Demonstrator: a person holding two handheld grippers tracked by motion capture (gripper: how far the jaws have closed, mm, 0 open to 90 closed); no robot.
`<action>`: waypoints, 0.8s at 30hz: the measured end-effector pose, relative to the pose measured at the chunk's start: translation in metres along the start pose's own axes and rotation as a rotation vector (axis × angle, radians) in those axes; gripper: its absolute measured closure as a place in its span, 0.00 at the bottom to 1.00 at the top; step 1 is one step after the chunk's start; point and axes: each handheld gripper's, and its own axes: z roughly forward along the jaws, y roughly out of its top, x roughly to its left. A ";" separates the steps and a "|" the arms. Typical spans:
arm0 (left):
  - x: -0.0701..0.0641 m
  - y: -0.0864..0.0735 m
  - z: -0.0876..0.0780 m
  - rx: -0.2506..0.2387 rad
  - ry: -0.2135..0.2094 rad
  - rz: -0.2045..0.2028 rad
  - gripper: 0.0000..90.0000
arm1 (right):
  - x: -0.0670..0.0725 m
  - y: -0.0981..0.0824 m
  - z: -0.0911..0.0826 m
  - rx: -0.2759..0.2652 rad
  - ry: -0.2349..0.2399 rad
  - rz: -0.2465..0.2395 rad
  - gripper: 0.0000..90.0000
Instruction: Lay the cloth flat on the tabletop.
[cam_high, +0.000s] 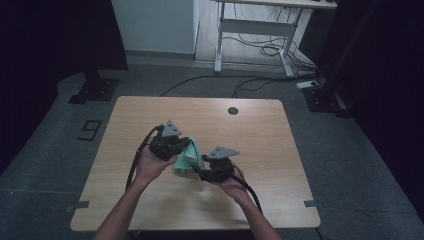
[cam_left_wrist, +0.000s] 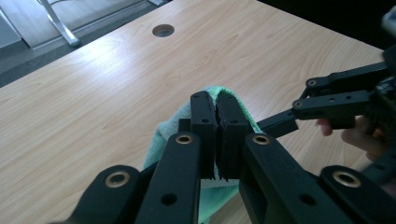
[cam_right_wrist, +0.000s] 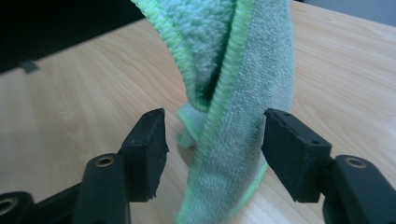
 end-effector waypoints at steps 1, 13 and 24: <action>0.000 0.000 0.000 0.000 0.000 0.001 0.97 | 0.000 0.000 0.000 0.000 0.000 0.000 0.60; 0.008 -0.011 -0.006 0.010 0.017 -0.008 0.97 | -0.013 0.000 -0.021 -0.008 0.006 -0.042 0.91; 0.006 -0.013 -0.009 0.011 0.013 0.011 0.97 | -0.028 0.011 -0.044 -0.048 0.019 -0.004 0.93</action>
